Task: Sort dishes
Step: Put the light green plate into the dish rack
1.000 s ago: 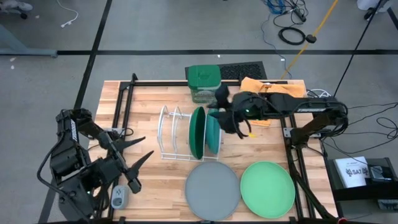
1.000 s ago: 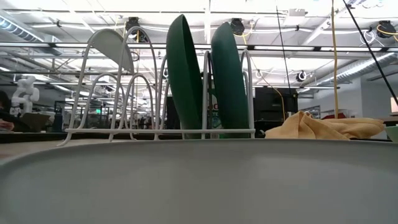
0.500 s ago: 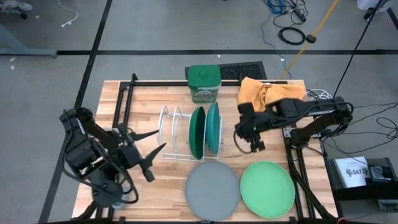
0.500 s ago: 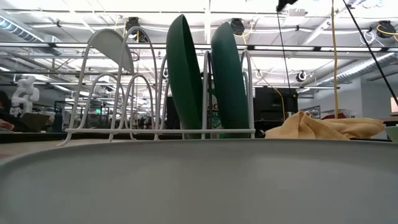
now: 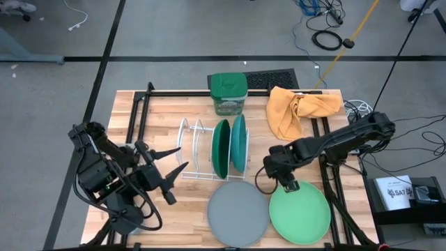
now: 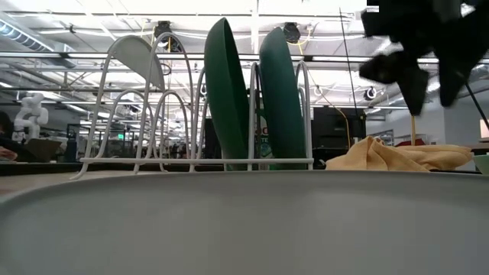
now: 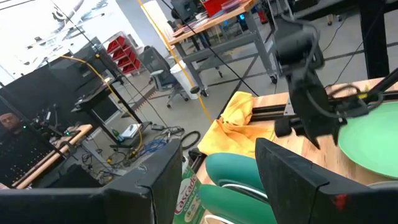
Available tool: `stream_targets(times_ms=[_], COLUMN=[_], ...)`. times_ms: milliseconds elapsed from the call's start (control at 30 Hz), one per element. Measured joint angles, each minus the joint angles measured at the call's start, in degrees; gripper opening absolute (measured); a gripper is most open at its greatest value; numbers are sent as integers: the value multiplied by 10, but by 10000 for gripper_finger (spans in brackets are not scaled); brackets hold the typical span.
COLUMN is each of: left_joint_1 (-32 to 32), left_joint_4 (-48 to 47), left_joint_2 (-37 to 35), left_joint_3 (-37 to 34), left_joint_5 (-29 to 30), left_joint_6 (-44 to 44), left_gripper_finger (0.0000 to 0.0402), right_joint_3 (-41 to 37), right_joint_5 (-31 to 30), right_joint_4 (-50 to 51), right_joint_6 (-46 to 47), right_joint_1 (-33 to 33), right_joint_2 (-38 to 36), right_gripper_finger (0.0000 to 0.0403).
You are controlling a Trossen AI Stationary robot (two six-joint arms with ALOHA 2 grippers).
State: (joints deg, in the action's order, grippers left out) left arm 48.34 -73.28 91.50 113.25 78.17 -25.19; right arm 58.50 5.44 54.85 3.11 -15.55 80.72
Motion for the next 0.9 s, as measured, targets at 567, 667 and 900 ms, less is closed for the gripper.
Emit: stream_targets(times_ms=[567,667,900], left_joint_1=[0,0,0], left_joint_4=[3,3,3], left_joint_2=[0,0,0], left_joint_3=[0,0,0], left_joint_5=[0,0,0], left_joint_6=[-1,0,0], left_gripper_finger=[203,203,203], right_joint_3=[-148,-159,-173], right_joint_5=[100,101,99], right_joint_4=[-160,-173,-190], right_joint_6=[-7,-7,-12], right_joint_1=[-3,-4,-9], right_joint_2=[0,0,0], right_gripper_finger=[160,159,114])
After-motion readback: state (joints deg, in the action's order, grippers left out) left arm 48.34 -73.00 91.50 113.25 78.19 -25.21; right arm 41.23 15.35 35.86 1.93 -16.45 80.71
